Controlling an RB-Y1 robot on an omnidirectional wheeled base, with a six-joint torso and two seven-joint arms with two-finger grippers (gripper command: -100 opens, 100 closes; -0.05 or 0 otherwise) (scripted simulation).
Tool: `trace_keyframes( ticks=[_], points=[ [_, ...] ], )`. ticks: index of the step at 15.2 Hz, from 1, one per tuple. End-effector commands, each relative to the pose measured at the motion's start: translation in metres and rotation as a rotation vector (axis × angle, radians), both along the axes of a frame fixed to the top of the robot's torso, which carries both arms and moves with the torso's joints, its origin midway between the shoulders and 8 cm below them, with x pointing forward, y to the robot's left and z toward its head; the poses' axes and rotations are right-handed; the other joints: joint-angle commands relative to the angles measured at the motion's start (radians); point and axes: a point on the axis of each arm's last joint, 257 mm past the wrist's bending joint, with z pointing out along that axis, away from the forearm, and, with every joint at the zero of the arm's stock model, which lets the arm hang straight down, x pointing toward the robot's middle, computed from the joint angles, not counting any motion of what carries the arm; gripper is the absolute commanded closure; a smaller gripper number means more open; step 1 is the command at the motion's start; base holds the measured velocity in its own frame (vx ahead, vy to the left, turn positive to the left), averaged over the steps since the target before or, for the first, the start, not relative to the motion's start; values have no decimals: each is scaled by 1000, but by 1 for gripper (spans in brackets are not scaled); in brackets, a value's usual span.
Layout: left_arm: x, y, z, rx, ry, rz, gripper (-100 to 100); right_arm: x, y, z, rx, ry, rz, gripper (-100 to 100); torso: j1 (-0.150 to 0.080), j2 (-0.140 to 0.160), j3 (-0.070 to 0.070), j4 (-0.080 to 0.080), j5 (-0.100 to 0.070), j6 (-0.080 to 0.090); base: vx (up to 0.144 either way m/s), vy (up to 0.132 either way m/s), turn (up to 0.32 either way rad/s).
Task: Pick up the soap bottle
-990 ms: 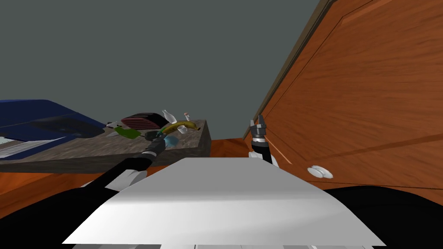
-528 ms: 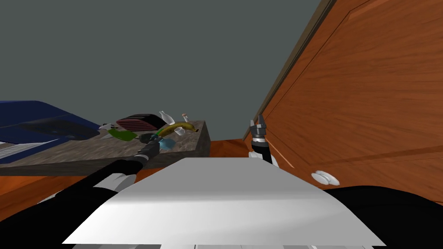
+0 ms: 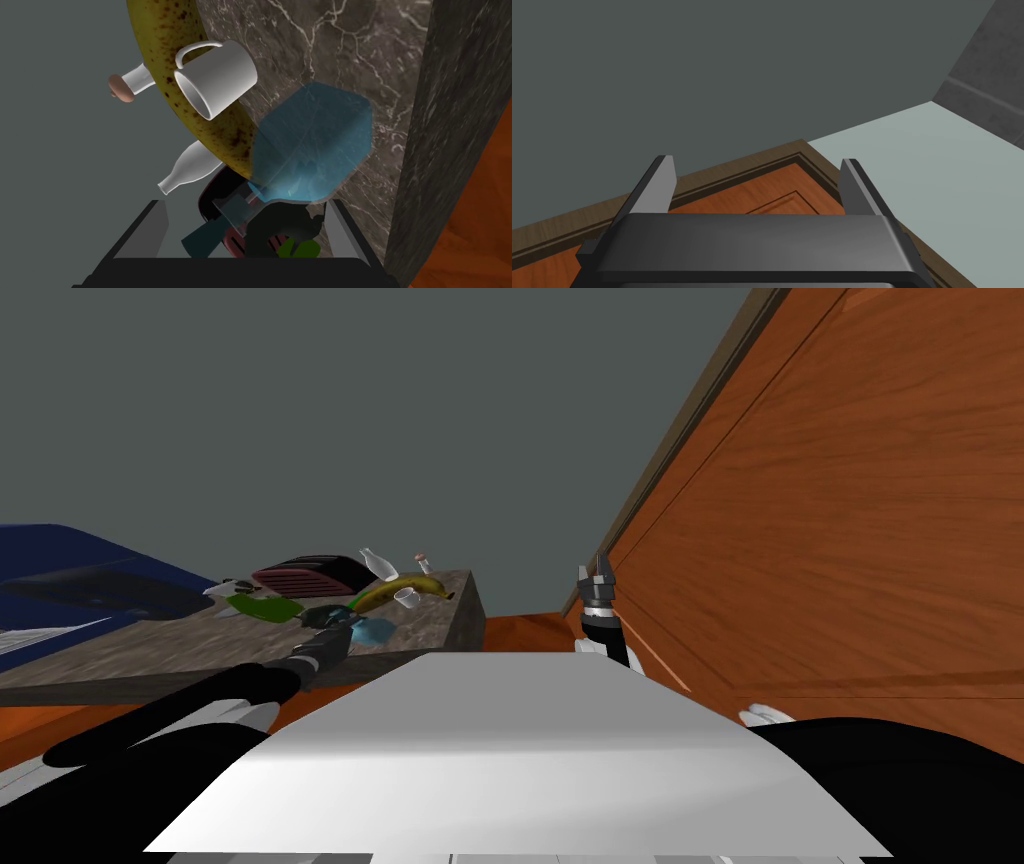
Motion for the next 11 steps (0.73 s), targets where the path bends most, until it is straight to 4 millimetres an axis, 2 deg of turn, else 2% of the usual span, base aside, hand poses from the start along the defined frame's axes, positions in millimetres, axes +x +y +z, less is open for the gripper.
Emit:
trace_keyframes(
  ticks=[1,5,7,11],
  points=[
    [-12,5,-3,-4,47,21,-100,0,0,0,0,0,0,0,0,0,0,0,0,0,101,-25,8],
    [-27,12,-5,-8,102,46,-100,0,0,0,0,0,0,0,1,1,0,0,0,0,82,-9,7],
    [-41,18,-5,-12,152,69,-100,0,0,0,0,0,0,0,1,1,1,0,0,0,93,-11,9],
    [-67,27,-5,-19,244,109,-100,0,0,0,0,0,0,0,1,-3,-1,0,0,0,137,-1,12]
  ],
)
